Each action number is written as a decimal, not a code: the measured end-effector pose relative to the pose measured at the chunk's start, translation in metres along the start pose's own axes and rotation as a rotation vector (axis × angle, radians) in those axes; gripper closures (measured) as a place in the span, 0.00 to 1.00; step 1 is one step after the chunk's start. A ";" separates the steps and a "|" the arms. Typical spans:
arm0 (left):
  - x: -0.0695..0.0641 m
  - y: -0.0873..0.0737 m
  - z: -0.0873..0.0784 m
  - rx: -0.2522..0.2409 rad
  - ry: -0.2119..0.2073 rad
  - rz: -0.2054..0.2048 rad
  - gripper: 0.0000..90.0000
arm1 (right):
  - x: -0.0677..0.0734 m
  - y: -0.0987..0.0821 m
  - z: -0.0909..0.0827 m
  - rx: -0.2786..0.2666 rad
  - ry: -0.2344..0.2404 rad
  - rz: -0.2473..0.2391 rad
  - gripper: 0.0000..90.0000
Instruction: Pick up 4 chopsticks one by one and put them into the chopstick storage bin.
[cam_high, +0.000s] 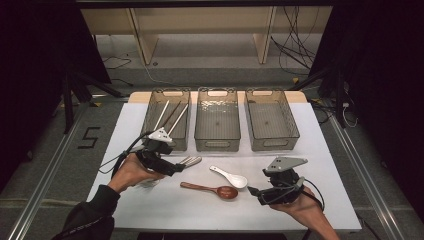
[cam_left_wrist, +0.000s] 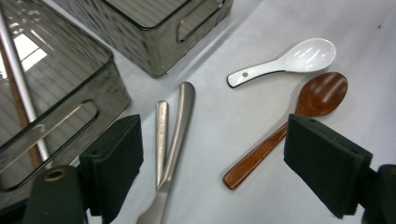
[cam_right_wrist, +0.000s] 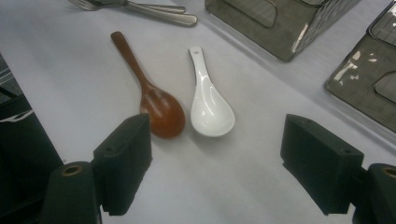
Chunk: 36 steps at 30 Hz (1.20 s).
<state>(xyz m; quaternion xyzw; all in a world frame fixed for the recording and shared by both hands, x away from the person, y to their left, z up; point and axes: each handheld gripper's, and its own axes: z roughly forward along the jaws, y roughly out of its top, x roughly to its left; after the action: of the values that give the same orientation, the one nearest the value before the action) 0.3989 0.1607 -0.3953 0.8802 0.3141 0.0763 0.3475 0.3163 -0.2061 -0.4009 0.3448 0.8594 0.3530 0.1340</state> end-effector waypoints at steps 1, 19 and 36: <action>-0.002 0.000 0.002 0.002 -0.002 0.003 0.21 | 0.000 0.000 0.000 0.000 0.000 0.000 0.28; -0.026 0.003 0.027 0.089 -0.062 0.104 0.20 | -0.003 -0.001 -0.001 -0.005 0.005 0.005 0.28; -0.046 0.002 0.061 0.214 -0.091 0.194 0.20 | -0.002 -0.001 0.000 -0.001 0.006 0.005 0.28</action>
<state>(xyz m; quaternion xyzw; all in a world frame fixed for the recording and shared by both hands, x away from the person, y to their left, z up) 0.3850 0.0973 -0.4361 0.9410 0.2178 0.0354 0.2566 0.3172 -0.2084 -0.4016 0.3458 0.8587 0.3548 0.1307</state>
